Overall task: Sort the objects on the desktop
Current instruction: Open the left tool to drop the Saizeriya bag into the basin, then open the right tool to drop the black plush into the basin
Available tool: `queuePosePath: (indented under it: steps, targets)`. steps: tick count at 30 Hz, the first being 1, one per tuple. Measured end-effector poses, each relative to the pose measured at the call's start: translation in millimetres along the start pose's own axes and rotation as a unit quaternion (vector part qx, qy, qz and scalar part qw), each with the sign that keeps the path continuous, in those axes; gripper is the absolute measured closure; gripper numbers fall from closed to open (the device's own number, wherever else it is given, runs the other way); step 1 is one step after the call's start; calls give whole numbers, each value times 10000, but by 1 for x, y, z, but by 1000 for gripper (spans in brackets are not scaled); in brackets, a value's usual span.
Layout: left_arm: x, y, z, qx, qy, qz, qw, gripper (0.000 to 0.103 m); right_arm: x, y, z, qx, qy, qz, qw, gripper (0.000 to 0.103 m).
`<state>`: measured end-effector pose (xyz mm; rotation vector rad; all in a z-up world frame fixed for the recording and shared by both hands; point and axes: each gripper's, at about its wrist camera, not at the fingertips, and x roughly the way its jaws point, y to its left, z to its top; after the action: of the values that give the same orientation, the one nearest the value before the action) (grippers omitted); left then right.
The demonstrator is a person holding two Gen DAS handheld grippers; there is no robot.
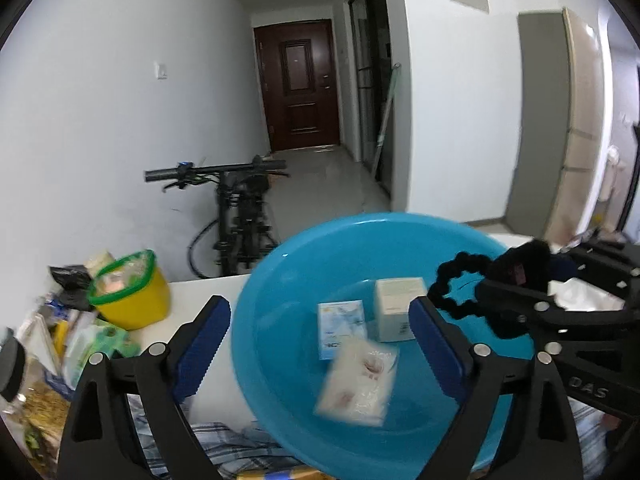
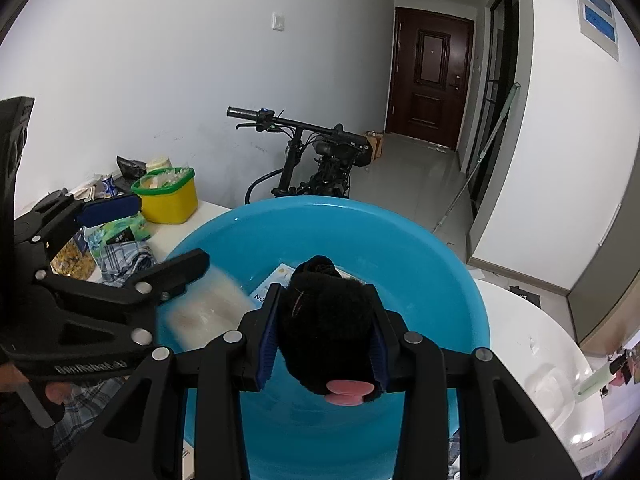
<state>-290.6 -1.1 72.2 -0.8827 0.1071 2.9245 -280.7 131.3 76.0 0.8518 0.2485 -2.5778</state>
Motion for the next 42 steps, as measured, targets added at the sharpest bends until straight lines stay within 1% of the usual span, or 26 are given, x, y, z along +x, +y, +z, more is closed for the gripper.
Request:
queuePosePath:
  steps: [2, 6, 12, 16, 24, 27, 29, 32, 36, 40, 42]
  targets:
    - [-2, 2, 1, -84, 2, -119, 9999, 10, 0, 1, 1, -10, -2, 8, 10000, 65]
    - [-4, 0, 0, 30, -5, -20, 10000, 10, 1, 2, 0, -35, 15, 13, 10000, 65]
    - [-7, -6, 1, 136, -41, 1, 9999, 10, 1, 1, 0, -12, 30, -11, 10000, 65]
    - [-8, -5, 2, 157, -46, 25, 9999, 10, 0, -1, 0, -12, 30, 58, 10000, 65]
    - [-7, -5, 2, 157, -17, 63, 9999, 10, 1, -2, -1, 1, 40, 17, 10000, 65]
    - [-11, -4, 2, 139, -48, -23, 9999, 10, 1, -1, 0, 6, 31, 19, 10000, 65]
    - [-15, -4, 2, 151, -109, 3, 9998, 10, 1, 0, 0, 0, 25, 3, 10000, 65]
    - [-20, -2, 4, 121, -180, -59, 9997, 10, 2, 1, 0, -5, 35, -12, 10000, 65]
    - [-20, 1, 5, 63, -151, -65, 9998, 10, 3, 0, 0, 3, 45, -15, 10000, 65]
    - [-19, -1, 5, 96, -112, -29, 9999, 10, 3, -1, 0, 26, 35, -12, 10000, 65]
    - [-20, -2, 5, 105, -119, -68, 9999, 10, 2, -1, 0, 16, 25, 15, 10000, 65]
